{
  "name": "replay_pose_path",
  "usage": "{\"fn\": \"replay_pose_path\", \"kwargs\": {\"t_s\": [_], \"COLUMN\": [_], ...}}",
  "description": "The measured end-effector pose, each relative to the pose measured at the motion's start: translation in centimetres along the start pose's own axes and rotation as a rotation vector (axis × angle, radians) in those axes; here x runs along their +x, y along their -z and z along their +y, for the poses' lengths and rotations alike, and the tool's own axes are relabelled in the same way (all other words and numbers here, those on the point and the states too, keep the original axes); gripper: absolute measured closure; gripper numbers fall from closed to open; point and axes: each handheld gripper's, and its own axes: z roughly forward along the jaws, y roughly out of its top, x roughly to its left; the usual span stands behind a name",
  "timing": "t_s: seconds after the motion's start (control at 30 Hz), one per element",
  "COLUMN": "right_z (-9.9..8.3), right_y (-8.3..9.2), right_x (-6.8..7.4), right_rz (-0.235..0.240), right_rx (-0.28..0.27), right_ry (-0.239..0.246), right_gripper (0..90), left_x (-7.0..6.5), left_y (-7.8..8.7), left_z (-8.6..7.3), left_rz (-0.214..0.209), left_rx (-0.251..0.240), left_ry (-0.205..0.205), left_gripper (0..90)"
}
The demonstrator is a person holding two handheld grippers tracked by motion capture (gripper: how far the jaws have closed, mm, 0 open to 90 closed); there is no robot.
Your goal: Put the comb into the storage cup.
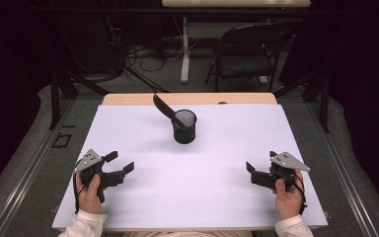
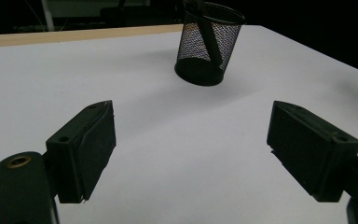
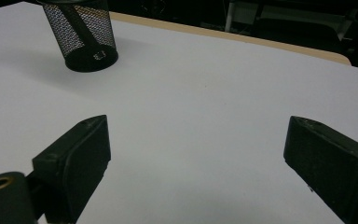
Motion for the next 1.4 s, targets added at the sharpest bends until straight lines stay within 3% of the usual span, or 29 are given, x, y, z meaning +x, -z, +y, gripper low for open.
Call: {"fn": "replay_pose_path", "kwargs": {"t_s": [0.7, 1.4], "right_z": [-1.2, -1.5], "right_y": [-0.8, -1.0], "right_x": [-1.4, -1.8], "right_rz": [-0.039, -0.042], "right_rx": [0.026, 0.043], "right_ry": [-0.019, -0.048], "right_gripper": [7.0, 7.0], "left_x": [0.8, 0.6], "left_y": [-0.4, -0.7], "left_z": [-0.8, -1.1], "left_rz": [0.028, 0.017], "left_rx": [0.006, 0.025], "left_ry": [0.000, -0.026], "left_gripper": [15.9, 16.0]}}
